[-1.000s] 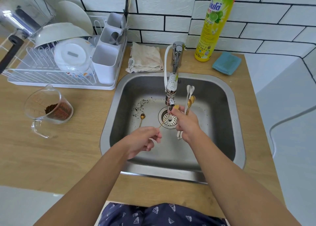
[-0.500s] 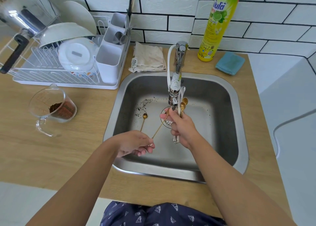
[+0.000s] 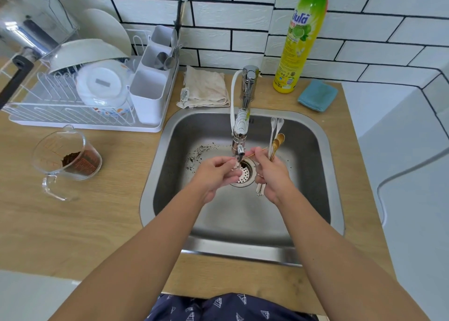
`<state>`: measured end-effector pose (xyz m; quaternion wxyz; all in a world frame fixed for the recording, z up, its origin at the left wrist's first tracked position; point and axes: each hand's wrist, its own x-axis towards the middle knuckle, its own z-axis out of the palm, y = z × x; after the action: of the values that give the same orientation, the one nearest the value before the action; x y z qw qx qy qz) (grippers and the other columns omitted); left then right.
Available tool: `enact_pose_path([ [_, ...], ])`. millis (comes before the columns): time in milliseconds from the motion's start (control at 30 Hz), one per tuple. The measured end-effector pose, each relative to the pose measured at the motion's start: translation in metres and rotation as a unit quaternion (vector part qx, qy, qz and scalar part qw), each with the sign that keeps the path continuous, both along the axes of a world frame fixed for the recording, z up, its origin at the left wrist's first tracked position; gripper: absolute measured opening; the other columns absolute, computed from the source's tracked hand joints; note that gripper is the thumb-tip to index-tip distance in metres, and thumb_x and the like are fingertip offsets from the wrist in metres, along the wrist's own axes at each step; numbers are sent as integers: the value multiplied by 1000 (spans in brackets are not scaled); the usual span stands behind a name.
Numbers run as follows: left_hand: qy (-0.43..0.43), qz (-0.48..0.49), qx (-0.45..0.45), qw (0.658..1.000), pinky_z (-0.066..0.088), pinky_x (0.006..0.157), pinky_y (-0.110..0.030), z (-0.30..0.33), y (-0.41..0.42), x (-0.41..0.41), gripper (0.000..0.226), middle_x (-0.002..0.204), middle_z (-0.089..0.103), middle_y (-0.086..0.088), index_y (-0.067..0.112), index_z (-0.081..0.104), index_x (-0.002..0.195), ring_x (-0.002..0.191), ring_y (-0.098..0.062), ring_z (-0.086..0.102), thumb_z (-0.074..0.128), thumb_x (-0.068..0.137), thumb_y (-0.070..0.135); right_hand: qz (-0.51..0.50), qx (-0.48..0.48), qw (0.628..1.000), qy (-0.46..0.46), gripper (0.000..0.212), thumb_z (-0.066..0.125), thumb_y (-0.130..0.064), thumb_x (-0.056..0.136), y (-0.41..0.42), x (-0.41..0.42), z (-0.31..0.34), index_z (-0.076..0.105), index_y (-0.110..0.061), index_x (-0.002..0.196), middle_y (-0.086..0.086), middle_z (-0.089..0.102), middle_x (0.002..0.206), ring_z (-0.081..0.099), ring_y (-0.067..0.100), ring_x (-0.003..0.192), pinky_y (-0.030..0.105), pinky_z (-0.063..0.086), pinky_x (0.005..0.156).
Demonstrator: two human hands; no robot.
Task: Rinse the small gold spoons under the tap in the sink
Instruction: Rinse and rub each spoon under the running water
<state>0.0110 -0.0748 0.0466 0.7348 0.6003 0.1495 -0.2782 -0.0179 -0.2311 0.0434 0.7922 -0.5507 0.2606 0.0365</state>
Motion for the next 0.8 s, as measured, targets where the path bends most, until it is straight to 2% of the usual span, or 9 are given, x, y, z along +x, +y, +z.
enact_pose_path([
  [133, -23, -12, 31, 999, 53, 55, -21, 3, -9, -12, 15, 80, 71, -1, 12, 66, 98, 65, -8, 69, 75, 87, 9, -27, 31, 999, -4, 14, 57, -30, 106, 9, 0, -2, 67, -21, 101, -9, 78, 94, 52, -1, 49, 15, 37, 41],
  [200, -32, -26, 42, 998, 51, 53, -22, 2, -16, -25, 20, 68, 71, 3, 15, 59, 90, 61, -9, 67, 77, 84, 8, -39, 51, 998, -4, 23, 49, -34, 109, 11, -2, -7, 66, -19, 106, -8, 79, 95, 52, 0, 57, 18, 43, 48],
  [300, -50, -42, 55, 996, 51, 53, -22, -2, -24, -41, 20, 65, 70, -1, 13, 56, 84, 57, -11, 63, 76, 86, 9, -52, 81, 995, 2, 31, 42, -36, 111, 13, -7, -11, 65, -16, 107, -5, 80, 94, 55, 5, 67, 24, 51, 60],
  [433, -97, -108, 132, 981, 50, 52, -21, -14, -16, -42, 23, 61, 69, 3, 15, 60, 81, 54, -9, 60, 80, 83, 26, -88, 89, 992, 2, 27, 42, -26, 112, 8, -9, -14, 62, -9, 105, 2, 77, 90, 50, 6, 56, 21, 47, 54],
  [500, -161, -166, 284, 930, 47, 59, -23, -30, 3, -26, 21, 72, 71, 4, 19, 63, 84, 61, -7, 61, 76, 85, 36, -112, 106, 988, 3, 24, 42, -21, 112, 1, -10, -14, 60, -7, 104, 4, 72, 87, 39, 5, 48, 19, 38, 47],
  [567, -204, -206, 472, 832, 43, 70, -27, -47, 29, -5, 16, 96, 70, -4, 16, 63, 97, 82, -16, 61, 66, 92, 31, -125, 119, 985, 9, 24, 42, -21, 112, -6, -13, -13, 59, -6, 104, 4, 70, 84, 32, 4, 44, 18, 32, 42],
  [600, -199, -211, 529, 797, 45, 76, -30, -57, 43, 5, 18, 108, 67, -12, 11, 61, 105, 94, -24, 61, 62, 94, 25, -125, 122, 985, 11, 24, 42, -22, 112, -8, -15, -13, 60, -7, 104, 3, 71, 81, 30, 4, 43, 17, 30, 40],
  [700, -160, -248, 627, 721, 49, 91, -42, -79, 65, 17, 30, 126, 56, -22, 1, 51, 123, 115, -37, 57, 55, 97, 16, -107, 120, 987, 15, 24, 45, -23, 111, -15, -22, -12, 62, -9, 101, 1, 73, 75, 27, 4, 41, 17, 26, 38],
  [800, -160, -278, 651, 688, 52, 84, -44, -84, 62, 16, 24, 119, 58, -21, 3, 53, 120, 109, -38, 61, 52, 97, 12, -78, 108, 991, 23, 22, 50, -25, 109, -19, -26, -12, 64, -11, 100, 1, 73, 77, 26, 3, 40, 18, 24, 37],
])
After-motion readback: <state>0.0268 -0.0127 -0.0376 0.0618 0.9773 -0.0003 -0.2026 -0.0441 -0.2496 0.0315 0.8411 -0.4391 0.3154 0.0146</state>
